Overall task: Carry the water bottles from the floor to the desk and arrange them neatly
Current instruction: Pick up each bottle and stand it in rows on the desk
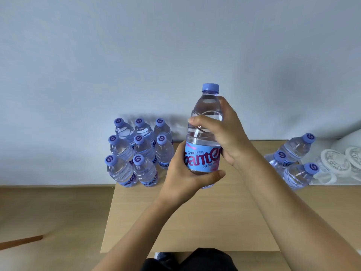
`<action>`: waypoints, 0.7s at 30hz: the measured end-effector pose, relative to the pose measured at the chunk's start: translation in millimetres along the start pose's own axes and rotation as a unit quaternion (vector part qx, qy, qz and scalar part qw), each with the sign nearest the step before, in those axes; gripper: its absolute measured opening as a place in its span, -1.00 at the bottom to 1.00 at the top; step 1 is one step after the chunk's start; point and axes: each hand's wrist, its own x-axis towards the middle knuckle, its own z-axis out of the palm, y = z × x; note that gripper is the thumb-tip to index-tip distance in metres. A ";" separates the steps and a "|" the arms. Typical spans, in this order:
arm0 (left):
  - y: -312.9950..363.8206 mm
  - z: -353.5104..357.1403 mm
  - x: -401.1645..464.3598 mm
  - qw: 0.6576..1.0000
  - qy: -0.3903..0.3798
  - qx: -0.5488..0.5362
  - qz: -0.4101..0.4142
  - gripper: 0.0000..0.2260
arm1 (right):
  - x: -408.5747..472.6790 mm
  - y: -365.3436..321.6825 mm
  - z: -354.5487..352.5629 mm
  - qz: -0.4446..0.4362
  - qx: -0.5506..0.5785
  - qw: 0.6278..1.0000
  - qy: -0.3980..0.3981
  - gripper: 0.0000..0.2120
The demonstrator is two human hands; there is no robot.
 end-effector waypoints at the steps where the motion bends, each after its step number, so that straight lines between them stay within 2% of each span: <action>1: -3.0 -0.6 -0.6 1.000 0.000 -0.003 -0.010 -0.45 | 0.8 3.4 -1.2 0.014 0.013 1.000 -0.009 -0.64; 4: -10.4 -4.8 -4.1 0.997 -0.010 -0.038 -0.060 -0.43 | 2.2 17.2 -4.2 0.067 0.087 0.993 -0.051 -0.70; 8: -22.1 -12.2 -11.7 0.990 -0.054 -0.074 -0.104 -0.50 | -3.2 37.1 -6.7 0.125 0.176 0.969 -0.117 -0.65; 11: -30.2 -13.2 -17.6 0.991 -0.033 -0.062 -0.117 -0.52 | -8.3 49.3 -4.5 0.134 0.142 0.974 -0.111 -0.68; 16: -40.3 -13.0 -21.4 0.992 0.017 -0.027 -0.125 -0.53 | -13.8 56.8 3.6 0.098 0.038 0.994 -0.041 -0.63; 21: -47.3 -15.8 -23.0 0.991 0.010 -0.024 -0.131 -0.54 | -16.5 65.0 9.8 0.109 0.012 0.994 -0.012 -0.60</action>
